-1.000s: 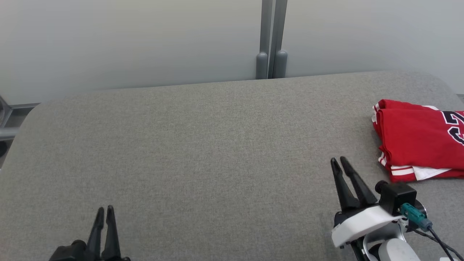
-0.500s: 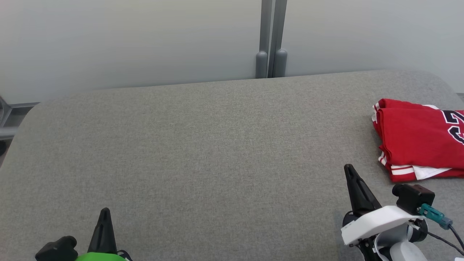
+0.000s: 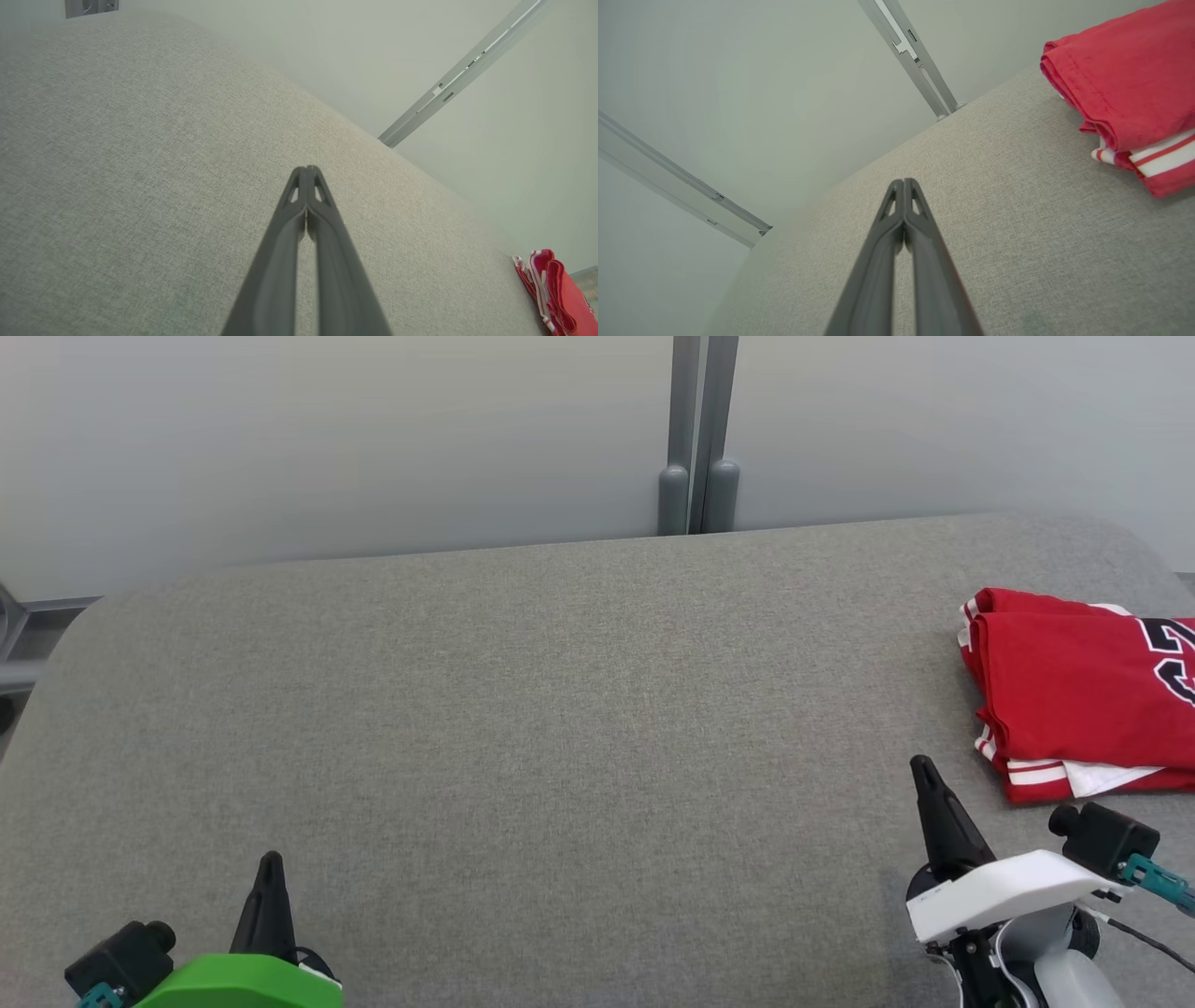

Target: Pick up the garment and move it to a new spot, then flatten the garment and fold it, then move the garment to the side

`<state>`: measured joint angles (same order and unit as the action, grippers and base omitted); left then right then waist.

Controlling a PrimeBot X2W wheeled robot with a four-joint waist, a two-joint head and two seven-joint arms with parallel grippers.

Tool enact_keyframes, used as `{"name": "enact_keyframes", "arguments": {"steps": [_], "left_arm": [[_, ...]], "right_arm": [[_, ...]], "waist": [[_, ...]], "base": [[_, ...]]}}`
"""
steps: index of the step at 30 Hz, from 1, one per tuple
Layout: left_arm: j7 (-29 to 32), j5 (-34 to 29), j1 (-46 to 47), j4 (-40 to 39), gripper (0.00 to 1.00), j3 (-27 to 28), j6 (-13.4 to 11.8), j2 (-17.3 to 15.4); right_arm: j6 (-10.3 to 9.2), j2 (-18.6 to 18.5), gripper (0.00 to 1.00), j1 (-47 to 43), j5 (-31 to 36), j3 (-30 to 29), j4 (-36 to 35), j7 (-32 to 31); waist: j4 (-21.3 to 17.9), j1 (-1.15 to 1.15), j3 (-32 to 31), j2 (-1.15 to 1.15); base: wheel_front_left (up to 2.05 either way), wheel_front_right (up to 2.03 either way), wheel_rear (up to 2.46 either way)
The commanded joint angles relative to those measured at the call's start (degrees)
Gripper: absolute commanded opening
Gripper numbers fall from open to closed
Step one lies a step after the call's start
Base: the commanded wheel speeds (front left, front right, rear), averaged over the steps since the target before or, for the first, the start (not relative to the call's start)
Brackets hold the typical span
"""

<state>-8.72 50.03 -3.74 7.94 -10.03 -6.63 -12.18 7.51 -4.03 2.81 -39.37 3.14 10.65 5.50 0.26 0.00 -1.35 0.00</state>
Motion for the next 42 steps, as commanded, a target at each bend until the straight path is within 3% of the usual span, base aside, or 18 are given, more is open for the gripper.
{"name": "enact_keyframes", "arguments": {"steps": [1, 42], "left_arm": [[0.38, 1.79, 2.09, -0.18, 0.00, 0.94, 0.72, -0.01], [6.90, 23.90, 8.51, 4.82, 0.00, 7.46, 8.03, 4.82]], "right_arm": [[-0.01, -0.42, 0.00, 1.90, -2.52, -0.53, -0.45, -0.45], [-0.01, -0.97, 0.00, 4.07, -30.69, -5.62, 2.84, -6.59]], "waist": [[0.00, 0.00, 0.02, 0.00], [-0.12, 0.00, 0.69, 0.00]], "base": [[0.00, 0.00, 0.00], [0.00, 0.00, 0.00]]}}
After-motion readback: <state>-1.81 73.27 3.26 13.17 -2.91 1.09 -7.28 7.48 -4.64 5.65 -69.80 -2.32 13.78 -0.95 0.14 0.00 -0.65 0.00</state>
